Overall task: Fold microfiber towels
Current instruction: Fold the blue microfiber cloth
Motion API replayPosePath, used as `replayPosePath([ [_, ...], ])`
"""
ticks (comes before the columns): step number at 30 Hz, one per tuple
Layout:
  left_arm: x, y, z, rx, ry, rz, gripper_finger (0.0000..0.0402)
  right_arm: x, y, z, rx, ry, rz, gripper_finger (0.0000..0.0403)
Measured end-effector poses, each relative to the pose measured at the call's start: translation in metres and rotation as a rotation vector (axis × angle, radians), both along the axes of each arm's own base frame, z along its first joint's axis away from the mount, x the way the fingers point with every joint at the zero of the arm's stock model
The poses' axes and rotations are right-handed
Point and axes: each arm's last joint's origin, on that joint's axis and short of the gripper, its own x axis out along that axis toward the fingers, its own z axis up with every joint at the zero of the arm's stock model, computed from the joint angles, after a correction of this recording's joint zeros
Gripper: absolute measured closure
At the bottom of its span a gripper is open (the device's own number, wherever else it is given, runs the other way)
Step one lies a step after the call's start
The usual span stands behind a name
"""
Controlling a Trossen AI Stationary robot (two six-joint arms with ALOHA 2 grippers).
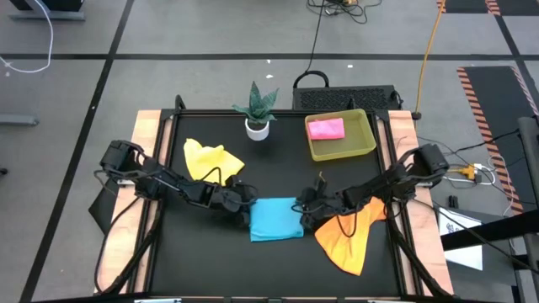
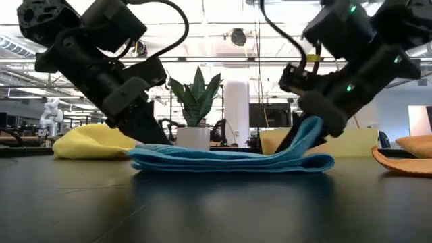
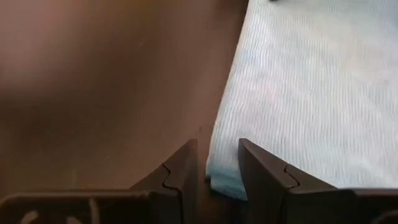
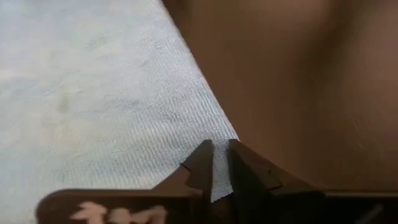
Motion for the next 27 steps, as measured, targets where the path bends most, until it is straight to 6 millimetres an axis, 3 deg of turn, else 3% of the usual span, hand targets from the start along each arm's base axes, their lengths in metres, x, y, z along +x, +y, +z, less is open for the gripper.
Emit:
replayPosePath([
  [8, -0.005, 0.002, -0.002, -0.009, 0.052, 0.026, 0.0284, 0.0, -0.003, 0.003, -0.067, -0.013, -0.033, 0.04],
  [13, -0.002, -0.003, 0.014, -0.032, -0.058, 0.004, 0.0284, -0.004, 0.002, 0.018, -0.064, -0.042, 0.0, 0.039],
  [17, 0.006, -0.01, 0.021, -0.087, -0.15, -0.139, 0.0284, -0.006, 0.003, 0.025, -0.057, -0.06, 0.007, 0.0377],
  [27, 0.013, 0.001, -0.018, -0.075, -0.038, -0.07, 0.0284, -0.008, 0.005, 0.023, -0.01, -0.012, 0.064, 0.0323],
])
